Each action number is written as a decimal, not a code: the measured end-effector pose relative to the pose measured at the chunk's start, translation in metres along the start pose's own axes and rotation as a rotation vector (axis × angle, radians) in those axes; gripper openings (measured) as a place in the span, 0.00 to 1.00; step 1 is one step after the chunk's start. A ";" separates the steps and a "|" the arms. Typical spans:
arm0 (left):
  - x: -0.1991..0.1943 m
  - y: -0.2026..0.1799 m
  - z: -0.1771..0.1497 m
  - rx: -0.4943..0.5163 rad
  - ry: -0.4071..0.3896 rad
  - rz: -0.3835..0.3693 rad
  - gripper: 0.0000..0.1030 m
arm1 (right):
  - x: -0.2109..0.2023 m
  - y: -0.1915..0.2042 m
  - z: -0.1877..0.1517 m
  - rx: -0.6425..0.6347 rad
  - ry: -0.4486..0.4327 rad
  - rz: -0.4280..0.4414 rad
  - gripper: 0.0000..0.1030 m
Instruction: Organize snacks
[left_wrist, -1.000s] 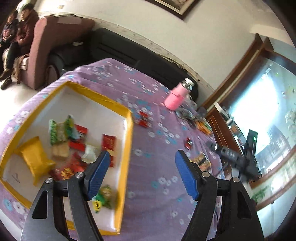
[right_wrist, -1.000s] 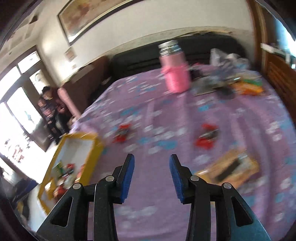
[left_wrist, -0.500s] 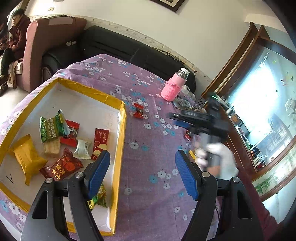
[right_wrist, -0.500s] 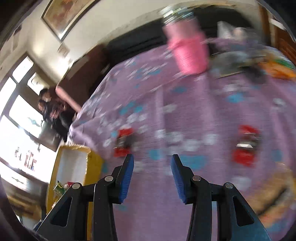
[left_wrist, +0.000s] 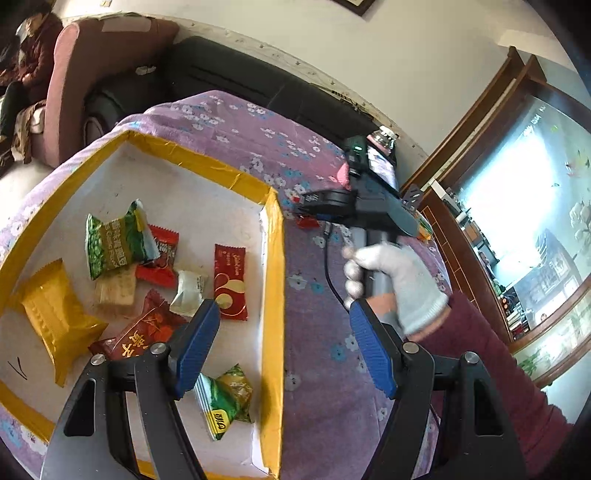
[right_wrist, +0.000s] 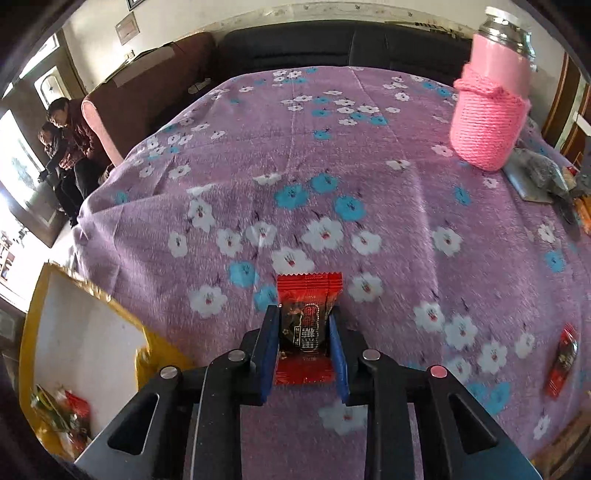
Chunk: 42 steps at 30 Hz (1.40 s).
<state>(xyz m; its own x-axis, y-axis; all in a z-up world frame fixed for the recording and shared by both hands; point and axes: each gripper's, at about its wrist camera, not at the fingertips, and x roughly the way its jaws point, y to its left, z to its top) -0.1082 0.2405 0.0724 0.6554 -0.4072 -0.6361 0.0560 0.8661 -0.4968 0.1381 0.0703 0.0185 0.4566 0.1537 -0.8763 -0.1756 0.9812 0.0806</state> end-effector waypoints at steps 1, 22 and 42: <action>0.000 0.001 0.000 -0.002 0.001 0.000 0.70 | -0.004 -0.002 -0.005 0.003 0.005 0.004 0.25; 0.033 -0.067 -0.012 0.142 0.093 -0.029 0.70 | -0.150 -0.262 -0.104 0.423 -0.188 0.018 0.54; 0.046 -0.094 -0.026 0.183 0.146 -0.007 0.70 | -0.160 -0.224 -0.121 0.155 -0.203 0.409 0.50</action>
<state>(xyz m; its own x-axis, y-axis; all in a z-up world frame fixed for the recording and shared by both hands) -0.1028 0.1327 0.0741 0.5397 -0.4398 -0.7179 0.2051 0.8957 -0.3945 -0.0016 -0.1879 0.0835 0.5412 0.5349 -0.6489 -0.2515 0.8393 0.4821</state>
